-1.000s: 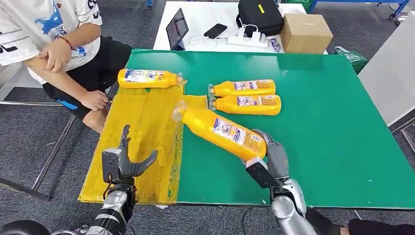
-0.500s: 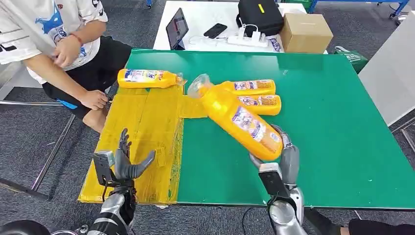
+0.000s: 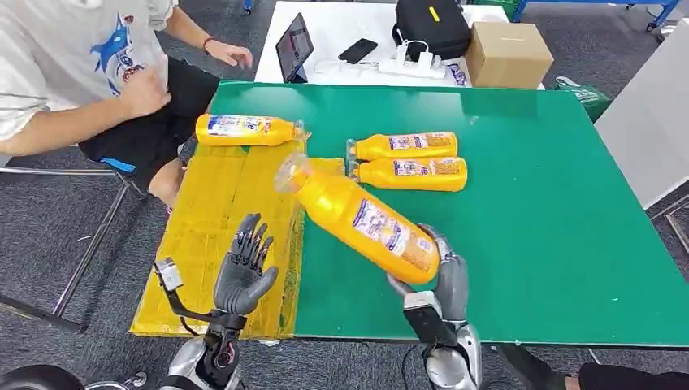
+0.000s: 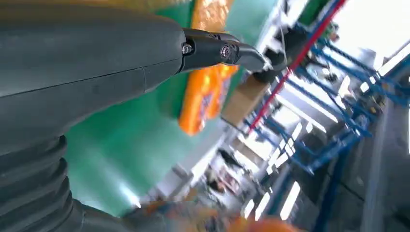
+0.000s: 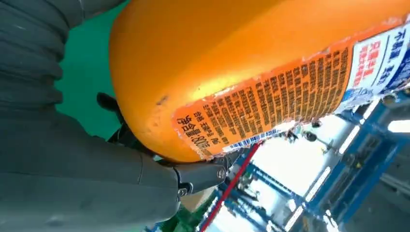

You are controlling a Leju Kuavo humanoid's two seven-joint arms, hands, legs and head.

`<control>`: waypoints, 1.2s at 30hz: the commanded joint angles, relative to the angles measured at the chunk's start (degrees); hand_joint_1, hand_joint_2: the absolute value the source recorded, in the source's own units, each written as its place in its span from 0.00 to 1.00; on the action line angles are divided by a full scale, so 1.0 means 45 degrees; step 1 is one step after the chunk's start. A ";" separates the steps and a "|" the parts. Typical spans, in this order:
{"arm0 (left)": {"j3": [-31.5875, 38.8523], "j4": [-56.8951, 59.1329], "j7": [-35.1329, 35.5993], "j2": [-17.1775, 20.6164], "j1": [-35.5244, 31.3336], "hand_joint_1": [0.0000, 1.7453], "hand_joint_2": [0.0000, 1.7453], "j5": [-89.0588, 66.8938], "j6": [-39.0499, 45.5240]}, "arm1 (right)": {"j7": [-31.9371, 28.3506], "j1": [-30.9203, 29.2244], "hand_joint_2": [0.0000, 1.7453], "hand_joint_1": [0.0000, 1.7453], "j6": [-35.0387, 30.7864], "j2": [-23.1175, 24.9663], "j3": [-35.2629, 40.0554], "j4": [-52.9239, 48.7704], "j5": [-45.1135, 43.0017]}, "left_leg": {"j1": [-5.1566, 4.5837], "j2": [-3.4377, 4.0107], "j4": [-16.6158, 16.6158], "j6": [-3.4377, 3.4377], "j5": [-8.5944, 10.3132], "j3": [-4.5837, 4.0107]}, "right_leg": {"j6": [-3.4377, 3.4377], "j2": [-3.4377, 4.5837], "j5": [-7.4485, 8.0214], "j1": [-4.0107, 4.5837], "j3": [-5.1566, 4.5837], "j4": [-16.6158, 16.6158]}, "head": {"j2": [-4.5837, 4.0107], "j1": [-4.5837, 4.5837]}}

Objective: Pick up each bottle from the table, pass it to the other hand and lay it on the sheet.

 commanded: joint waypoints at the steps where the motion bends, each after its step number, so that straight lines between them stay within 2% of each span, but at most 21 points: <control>1: -0.1621 -0.0936 0.0039 0.0623 0.0433 0.00 1.00 0.0506 -0.0801 | -0.0044 -0.0551 1.00 1.00 0.0273 0.0256 0.1451 0.2342 -0.0187 | 0.0022 0.0037 -0.0008 -0.0015 -0.0026 0.0063 | -0.0025 0.0021 -0.0010 0.0026 0.0058 -0.0021 | 0.0000 0.0005; 15: -0.1920 -0.0927 -0.0092 0.0650 0.0392 0.00 1.00 0.0078 -0.0753 | -0.0044 -0.1109 1.00 1.00 0.0891 0.0622 0.1796 0.3859 -0.0276 | 0.0005 0.0015 -0.0015 -0.0008 -0.0008 0.0030 | -0.0015 0.0006 -0.0004 0.0006 0.0025 -0.0014 | 0.0000 0.0005; 29: -0.2316 -0.0336 -0.0171 0.0643 0.0121 0.00 1.00 -0.0916 -0.0234 | 0.0047 -0.2175 1.00 1.00 0.1344 0.1342 0.3597 0.7425 0.0743 | 0.0019 0.0030 -0.0016 -0.0012 -0.0017 0.0057 | -0.0021 0.0014 -0.0006 0.0022 0.0050 -0.0024 | 0.0000 0.0010; 36: -0.2316 -0.0336 -0.0171 0.0643 0.0121 0.00 1.00 -0.0916 -0.0234 | 0.0047 -0.2175 1.00 1.00 0.1344 0.1342 0.3597 0.7425 0.0743 | 0.0016 0.0015 -0.0013 -0.0012 -0.0018 0.0054 | -0.0021 -0.0003 -0.0013 0.0018 0.0048 -0.0019 | 0.0000 0.0010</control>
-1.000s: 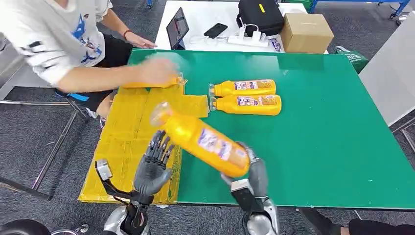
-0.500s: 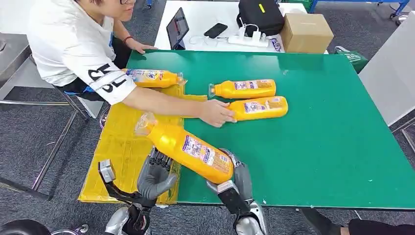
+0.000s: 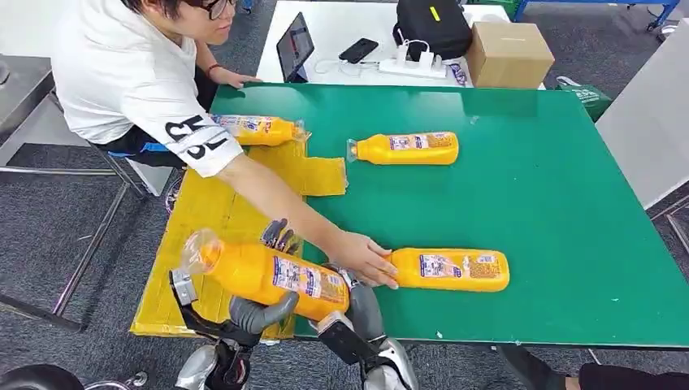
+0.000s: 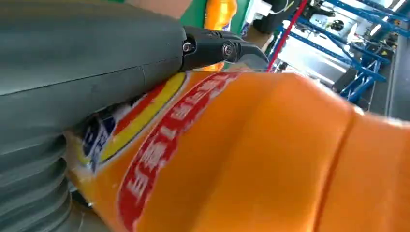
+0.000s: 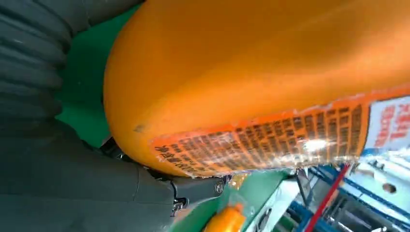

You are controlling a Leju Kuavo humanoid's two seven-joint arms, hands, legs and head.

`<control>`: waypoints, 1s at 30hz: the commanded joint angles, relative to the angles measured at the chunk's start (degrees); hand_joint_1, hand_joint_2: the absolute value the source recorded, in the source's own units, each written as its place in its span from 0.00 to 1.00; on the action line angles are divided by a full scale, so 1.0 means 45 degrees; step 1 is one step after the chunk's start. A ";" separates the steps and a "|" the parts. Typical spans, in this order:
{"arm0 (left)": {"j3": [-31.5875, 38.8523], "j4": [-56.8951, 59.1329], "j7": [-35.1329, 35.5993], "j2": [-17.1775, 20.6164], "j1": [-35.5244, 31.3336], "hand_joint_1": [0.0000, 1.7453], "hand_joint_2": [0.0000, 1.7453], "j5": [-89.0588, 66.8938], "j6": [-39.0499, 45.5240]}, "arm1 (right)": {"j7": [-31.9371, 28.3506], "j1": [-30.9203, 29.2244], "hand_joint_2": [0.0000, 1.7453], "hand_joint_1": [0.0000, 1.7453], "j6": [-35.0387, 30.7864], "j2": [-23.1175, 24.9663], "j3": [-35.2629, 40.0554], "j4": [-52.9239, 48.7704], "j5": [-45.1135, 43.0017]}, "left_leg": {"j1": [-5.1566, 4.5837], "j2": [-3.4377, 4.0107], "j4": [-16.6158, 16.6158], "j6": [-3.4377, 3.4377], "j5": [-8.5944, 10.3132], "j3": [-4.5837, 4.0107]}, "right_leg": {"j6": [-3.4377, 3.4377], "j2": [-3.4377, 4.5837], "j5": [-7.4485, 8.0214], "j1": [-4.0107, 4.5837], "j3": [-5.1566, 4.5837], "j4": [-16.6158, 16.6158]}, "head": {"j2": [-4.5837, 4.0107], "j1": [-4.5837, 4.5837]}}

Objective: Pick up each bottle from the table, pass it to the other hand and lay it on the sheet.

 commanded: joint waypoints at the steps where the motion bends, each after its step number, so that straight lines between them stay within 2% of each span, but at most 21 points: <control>1: -0.0440 0.0705 0.0067 0.0298 -0.0411 0.00 1.00 -0.0076 0.0054 | 0.0003 -0.0613 1.00 1.00 0.0028 -0.0019 0.0774 0.1706 0.0093 | 0.0008 0.0007 -0.0014 -0.0009 -0.0010 0.0045 | -0.0016 -0.0006 -0.0006 0.0011 0.0045 -0.0019 | 0.0000 -0.0005; 8: -0.0440 0.0705 0.0067 0.0298 -0.0411 0.00 1.00 -0.0076 0.0054 | 0.0003 -0.0613 1.00 1.00 0.0028 -0.0019 0.0774 0.1706 0.0093 | 0.0009 0.0003 -0.0009 -0.0008 -0.0008 0.0034 | -0.0014 -0.0010 -0.0007 0.0012 0.0035 -0.0014 | 0.0000 -0.0005; 9: -0.0440 0.0705 0.0067 0.0298 -0.0411 0.00 1.00 -0.0076 0.0054 | 0.0003 -0.0613 1.00 1.00 0.0028 -0.0019 0.0774 0.1706 0.0093 | 0.0027 0.0012 -0.0007 -0.0019 -0.0035 0.0096 | -0.0034 -0.0013 -0.0026 0.0033 0.0100 -0.0022 | 0.0000 -0.0005; 10: -0.0440 0.0705 0.0067 0.0298 -0.0411 0.00 1.00 -0.0076 0.0054 | 0.0003 -0.0613 1.00 1.00 0.0028 -0.0019 0.0774 0.1706 0.0093 | 0.0011 -0.0002 -0.0010 -0.0009 -0.0009 0.0040 | -0.0016 -0.0016 -0.0008 0.0014 0.0043 -0.0016 | 0.0000 0.0000; 20: -0.0440 0.0705 0.0067 0.0298 -0.0411 0.00 1.00 -0.0076 0.0054 | 0.0003 -0.0613 1.00 1.00 0.0028 -0.0019 0.0774 0.1706 0.0093 | 0.0007 -0.0001 -0.0008 -0.0007 -0.0007 0.0031 | -0.0014 -0.0014 -0.0007 0.0010 0.0032 -0.0013 | 0.0000 0.0000; 24: -0.0440 0.0705 0.0067 0.0298 -0.0411 0.00 1.00 -0.0076 0.0054 | 0.0003 -0.0613 1.00 1.00 0.0028 -0.0019 0.0774 0.1706 0.0093 | 0.0022 0.0006 -0.0008 -0.0016 -0.0029 0.0085 | -0.0030 -0.0018 -0.0023 0.0028 0.0090 -0.0021 | 0.0000 0.0000; 25: -0.0440 0.0705 0.0067 0.0298 -0.0411 0.00 1.00 -0.0076 0.0054 | 0.0003 -0.0613 1.00 1.00 0.0028 -0.0019 0.0774 0.1706 0.0093 | 0.0009 -0.0001 -0.0008 -0.0008 -0.0008 0.0033 | -0.0015 -0.0015 -0.0008 0.0012 0.0035 -0.0013 | 0.0000 -0.0005; 26: -0.0440 0.0705 0.0067 0.0298 -0.0411 0.00 1.00 -0.0076 0.0054 | 0.0003 -0.0613 1.00 1.00 0.0028 -0.0019 0.0774 0.1706 0.0093 | 0.0020 0.0004 -0.0006 -0.0014 -0.0024 0.0069 | -0.0025 -0.0017 -0.0019 0.0025 0.0073 -0.0019 | 0.0000 0.0000; 30: -0.0440 0.0705 0.0067 0.0298 -0.0411 0.00 1.00 -0.0076 0.0054 | 0.0003 -0.0613 1.00 1.00 0.0028 -0.0019 0.0774 0.1706 0.0093 | 0.0004 -0.0001 -0.0007 -0.0005 -0.0003 0.0021 | -0.0010 -0.0011 -0.0004 0.0006 0.0019 -0.0009 | 0.0000 -0.0005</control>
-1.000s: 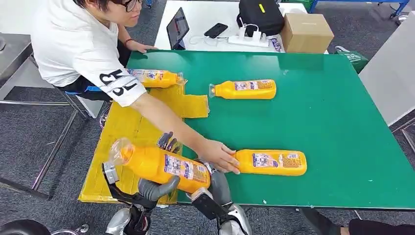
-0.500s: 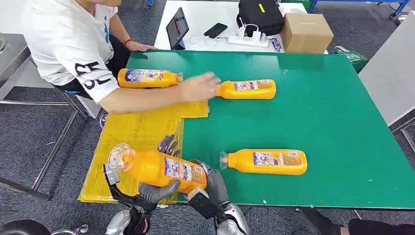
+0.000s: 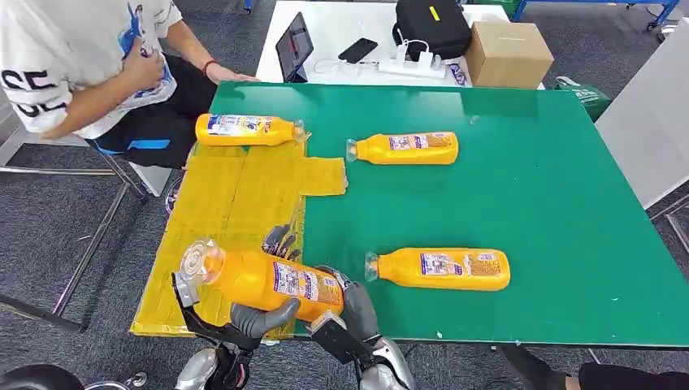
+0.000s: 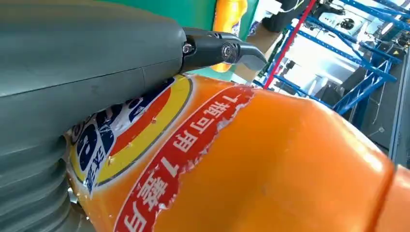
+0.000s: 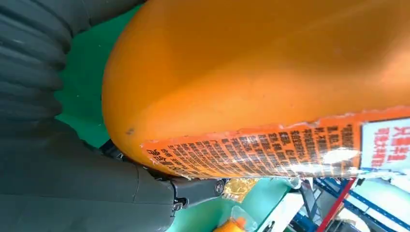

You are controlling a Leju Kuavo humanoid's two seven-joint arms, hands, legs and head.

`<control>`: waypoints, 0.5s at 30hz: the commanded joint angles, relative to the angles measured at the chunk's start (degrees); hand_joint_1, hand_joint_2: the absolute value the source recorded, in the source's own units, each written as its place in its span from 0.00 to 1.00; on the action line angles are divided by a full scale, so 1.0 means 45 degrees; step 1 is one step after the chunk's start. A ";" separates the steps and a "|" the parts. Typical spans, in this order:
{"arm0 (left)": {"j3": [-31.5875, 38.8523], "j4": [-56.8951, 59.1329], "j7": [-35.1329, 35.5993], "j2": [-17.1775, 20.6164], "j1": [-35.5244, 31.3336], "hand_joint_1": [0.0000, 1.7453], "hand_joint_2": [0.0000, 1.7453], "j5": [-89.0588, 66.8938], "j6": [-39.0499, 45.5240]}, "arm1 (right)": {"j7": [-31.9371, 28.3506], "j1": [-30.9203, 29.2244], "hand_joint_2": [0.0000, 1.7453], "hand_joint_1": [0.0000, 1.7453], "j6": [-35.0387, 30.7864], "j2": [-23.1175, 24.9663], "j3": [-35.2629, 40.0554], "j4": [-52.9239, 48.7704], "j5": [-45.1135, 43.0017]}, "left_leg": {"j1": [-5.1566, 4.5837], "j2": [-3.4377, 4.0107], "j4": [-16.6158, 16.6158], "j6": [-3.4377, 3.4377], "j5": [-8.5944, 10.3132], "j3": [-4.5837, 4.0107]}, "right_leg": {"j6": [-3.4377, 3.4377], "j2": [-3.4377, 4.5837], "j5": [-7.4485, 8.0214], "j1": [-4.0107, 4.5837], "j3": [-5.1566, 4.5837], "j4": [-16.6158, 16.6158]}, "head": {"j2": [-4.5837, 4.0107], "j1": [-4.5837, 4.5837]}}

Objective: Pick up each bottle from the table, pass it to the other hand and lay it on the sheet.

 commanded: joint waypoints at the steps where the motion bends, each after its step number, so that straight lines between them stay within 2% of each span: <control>1: -0.0372 0.0584 0.0062 0.0201 -0.0507 0.00 1.00 -0.0056 0.0055 | -0.0006 -0.0235 1.00 1.00 0.0028 -0.0126 0.0604 0.0818 0.0093 | 0.0023 0.0004 -0.0004 -0.0015 -0.0031 0.0084 | -0.0029 -0.0018 -0.0025 0.0029 0.0094 -0.0019 | 0.0000 -0.0005; 7: -0.0372 0.0584 0.0062 0.0201 -0.0507 0.00 1.00 -0.0056 0.0055 | -0.0006 -0.0235 1.00 1.00 0.0028 -0.0126 0.0604 0.0818 0.0093 | 0.0004 -0.0005 -0.0008 -0.0006 -0.0003 0.0023 | -0.0010 -0.0014 -0.0005 0.0005 0.0027 -0.0010 | 0.0000 0.0000; 11: -0.0372 0.0584 0.0062 0.0201 -0.0507 0.00 1.00 -0.0056 0.0055 | -0.0006 -0.0235 1.00 1.00 0.0028 -0.0126 0.0604 0.0818 0.0093 | 0.0023 0.0001 -0.0005 -0.0016 -0.0030 0.0082 | -0.0030 -0.0021 -0.0024 0.0029 0.0092 -0.0019 | 0.0000 0.0000; 14: -0.0372 0.0584 0.0062 0.0201 -0.0507 0.00 1.00 -0.0056 0.0055 | -0.0006 -0.0235 1.00 1.00 0.0028 -0.0126 0.0604 0.0818 0.0093 | 0.0009 -0.0002 -0.0010 -0.0009 -0.0012 0.0046 | -0.0017 -0.0016 -0.0012 0.0012 0.0051 -0.0014 | 0.0000 -0.0005; 15: -0.0372 0.0584 0.0062 0.0201 -0.0507 1.00 1.00 -0.0056 0.0055 | -0.0006 -0.0235 0.00 0.00 0.0028 -0.0126 0.0604 0.0818 0.0093 | 0.0009 -0.0002 -0.0009 -0.0008 -0.0009 0.0037 | -0.0015 -0.0014 -0.0008 0.0012 0.0042 -0.0014 | 0.0000 -0.0005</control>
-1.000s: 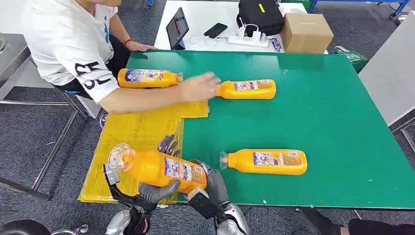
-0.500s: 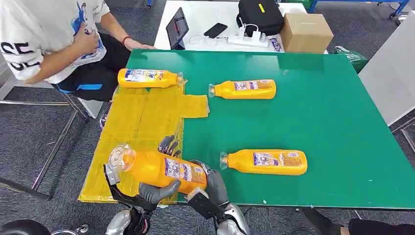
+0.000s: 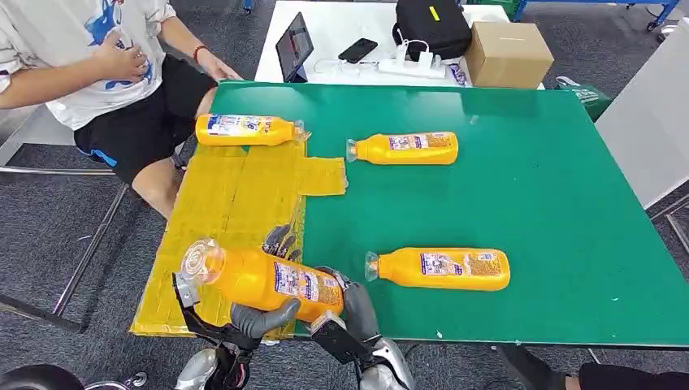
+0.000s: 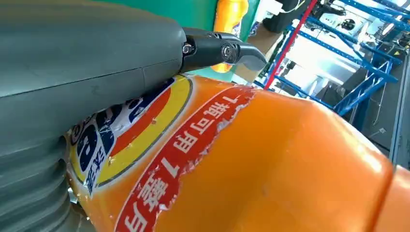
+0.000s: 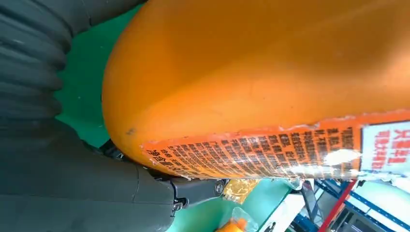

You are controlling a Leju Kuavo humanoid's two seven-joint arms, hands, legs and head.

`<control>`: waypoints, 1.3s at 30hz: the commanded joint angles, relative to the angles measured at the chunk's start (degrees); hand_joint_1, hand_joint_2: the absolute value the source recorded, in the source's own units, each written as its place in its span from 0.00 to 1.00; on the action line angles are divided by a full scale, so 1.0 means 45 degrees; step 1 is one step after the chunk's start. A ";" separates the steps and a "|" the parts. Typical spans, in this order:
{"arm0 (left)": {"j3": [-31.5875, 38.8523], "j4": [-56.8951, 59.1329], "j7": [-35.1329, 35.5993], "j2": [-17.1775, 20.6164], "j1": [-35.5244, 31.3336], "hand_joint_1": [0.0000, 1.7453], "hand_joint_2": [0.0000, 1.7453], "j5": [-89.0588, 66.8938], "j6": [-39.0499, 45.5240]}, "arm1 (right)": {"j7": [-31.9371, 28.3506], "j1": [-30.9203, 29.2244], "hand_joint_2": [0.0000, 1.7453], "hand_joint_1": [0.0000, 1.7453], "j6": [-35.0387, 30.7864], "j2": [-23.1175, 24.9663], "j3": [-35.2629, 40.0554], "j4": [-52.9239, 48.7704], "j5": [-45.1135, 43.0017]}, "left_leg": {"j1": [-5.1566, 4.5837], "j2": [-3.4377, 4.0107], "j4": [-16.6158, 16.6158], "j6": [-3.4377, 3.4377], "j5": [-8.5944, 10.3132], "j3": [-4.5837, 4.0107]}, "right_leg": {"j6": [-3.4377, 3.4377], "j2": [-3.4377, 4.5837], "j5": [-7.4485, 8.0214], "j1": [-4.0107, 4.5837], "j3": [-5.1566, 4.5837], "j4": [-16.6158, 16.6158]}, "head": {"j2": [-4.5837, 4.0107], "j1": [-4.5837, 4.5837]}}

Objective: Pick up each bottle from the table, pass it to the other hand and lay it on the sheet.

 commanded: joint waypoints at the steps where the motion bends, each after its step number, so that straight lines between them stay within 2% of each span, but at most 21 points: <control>1: 0.0116 0.0577 0.0014 -0.0122 -0.0395 1.00 1.00 0.0597 0.0219 | 0.0594 -0.0349 0.00 0.00 -0.0530 -0.0073 0.0683 0.1092 0.0558 | 0.0027 0.0008 -0.0005 -0.0018 -0.0037 0.0098 | -0.0033 -0.0017 -0.0028 0.0034 0.0108 -0.0022 | 0.0000 0.0000; 2: 0.0116 0.0577 0.0014 -0.0122 -0.0395 1.00 1.00 0.0597 0.0219 | 0.0594 -0.0349 0.00 0.00 -0.0530 -0.0073 0.0683 0.1092 0.0558 | 0.0011 0.0002 -0.0007 -0.0008 -0.0014 0.0044 | -0.0016 -0.0011 -0.0011 0.0014 0.0050 -0.0014 | 0.0000 0.0000; 8: 0.0273 0.0134 0.0347 -0.0115 -0.0250 1.00 1.00 0.0756 0.0394 | 0.0357 -0.0704 0.00 0.00 -0.0932 0.0334 0.0702 0.2073 0.0466 | 0.0016 0.0014 -0.0004 -0.0012 -0.0020 0.0054 | -0.0021 -0.0002 -0.0013 0.0020 0.0057 -0.0012 | 0.0000 0.0000; 11: 0.0273 0.0134 0.0347 -0.0115 -0.0250 1.00 1.00 0.0756 0.0394 | 0.0357 -0.0704 0.00 0.00 -0.0932 0.0334 0.0702 0.2073 0.0466 | 0.0023 0.0022 -0.0002 -0.0015 -0.0035 0.0088 | -0.0029 0.0000 -0.0023 0.0028 0.0094 -0.0017 | 0.0000 0.0005; 12: 0.0273 0.0134 0.0347 -0.0115 -0.0250 1.00 1.00 0.0756 0.0394 | 0.0357 -0.0704 0.00 0.00 -0.0932 0.0334 0.0702 0.2073 0.0466 | 0.0013 0.0018 -0.0001 -0.0007 -0.0012 0.0032 | -0.0013 0.0005 -0.0004 0.0016 0.0036 -0.0010 | 0.0000 0.0005; 15: 0.0348 0.0199 0.0360 -0.0128 -0.0260 1.00 1.00 0.0760 0.0502 | 0.0304 -0.0685 0.00 0.00 -0.0937 0.0341 0.0699 0.2044 0.0360 | 0.0012 0.0003 -0.0004 -0.0008 -0.0010 0.0030 | -0.0014 -0.0009 -0.0007 0.0015 0.0037 -0.0012 | 0.0000 0.0010; 16: 0.0348 0.0199 0.0360 -0.0128 -0.0260 1.00 1.00 0.0760 0.0502 | 0.0304 -0.0685 0.00 0.00 -0.0937 0.0341 0.0699 0.2044 0.0360 | 0.0031 0.0014 0.0001 -0.0017 -0.0039 0.0093 | -0.0033 -0.0012 -0.0028 0.0037 0.0104 -0.0019 | 0.0000 0.0000; 21: 0.0635 0.0072 0.0310 -0.0098 -0.0327 1.00 1.00 0.0675 0.0924 | -0.0018 -0.0522 0.00 0.00 -0.1078 0.0270 0.0630 0.1319 0.0083 | 0.0010 0.0004 -0.0003 -0.0008 -0.0010 0.0027 | -0.0016 -0.0008 -0.0007 0.0012 0.0032 -0.0007 | 0.0000 0.0005; 28: 0.0636 0.0074 0.0310 -0.0096 -0.0318 1.00 1.00 0.0675 0.0925 | -0.0016 -0.0502 0.00 0.00 -0.1075 0.0257 0.0630 0.1318 0.0081 | 0.0014 0.0009 0.0001 -0.0012 -0.0022 0.0052 | -0.0022 -0.0008 -0.0017 0.0018 0.0057 -0.0006 | 0.0000 0.0005; 30: 0.0827 -0.0102 -0.0188 -0.0131 -0.0367 1.00 1.00 -0.0175 0.1904 | -0.0098 -0.0175 0.00 0.00 -0.1222 0.0072 0.0797 0.0246 -0.0137 | 0.0008 0.0006 -0.0002 -0.0008 -0.0011 0.0030 | -0.0015 -0.0007 -0.0008 0.0011 0.0034 -0.0007 | 0.0000 0.0005; 33: 0.1667 -0.0308 -0.0852 -0.0163 -0.0870 1.00 1.00 -0.1523 0.3745 | -0.0093 0.0572 0.00 0.00 -0.0965 -0.0489 0.1181 -0.2761 -0.0446 | 0.0010 -0.0010 0.0010 -0.0007 -0.0006 0.0001 | -0.0013 -0.0022 -0.0008 0.0012 0.0010 0.0005 | 0.0000 0.0005; 35: 0.2440 -0.0263 -0.1490 -0.0175 -0.1457 1.00 1.00 -0.2566 0.5214 | 0.0040 0.1001 0.00 0.00 -0.0843 -0.0830 0.1406 -0.4807 -0.0359 | 0.0014 -0.0024 0.0016 -0.0010 -0.0005 -0.0003 | -0.0018 -0.0038 -0.0012 0.0017 0.0010 0.0011 | 0.0000 0.0010; 36: 0.2791 -0.0176 -0.1511 -0.0182 -0.1694 1.00 1.00 -0.2652 0.5485 | 0.0117 0.1134 0.00 0.00 -0.0817 -0.0942 0.1487 -0.5465 -0.0336 | 0.0013 -0.0022 0.0016 -0.0008 -0.0001 -0.0012 | -0.0016 -0.0035 -0.0008 0.0015 -0.0002 0.0010 | 0.0000 0.0005; 37: 0.3099 -0.0166 -0.2228 -0.0161 -0.2096 1.00 1.00 -0.3778 0.6728 | 0.0029 0.1241 0.00 0.00 -0.0932 -0.0999 0.1545 -0.6249 -0.0394 | 0.0023 -0.0022 0.0029 -0.0014 -0.0015 0.0007 | -0.0024 -0.0041 -0.0020 0.0027 0.0020 0.0019 | 0.0000 0.0000; 39: 0.3507 -0.0080 -0.2617 -0.0092 -0.2641 1.00 1.00 -0.4777 0.7902 | -0.0053 0.1364 0.00 0.00 -0.1160 -0.1007 0.1581 -0.7226 -0.0558 | 0.0020 -0.0028 0.0022 -0.0012 0.0001 -0.0014 | -0.0017 -0.0039 -0.0007 0.0022 -0.0001 0.0014 | 0.0000 0.0005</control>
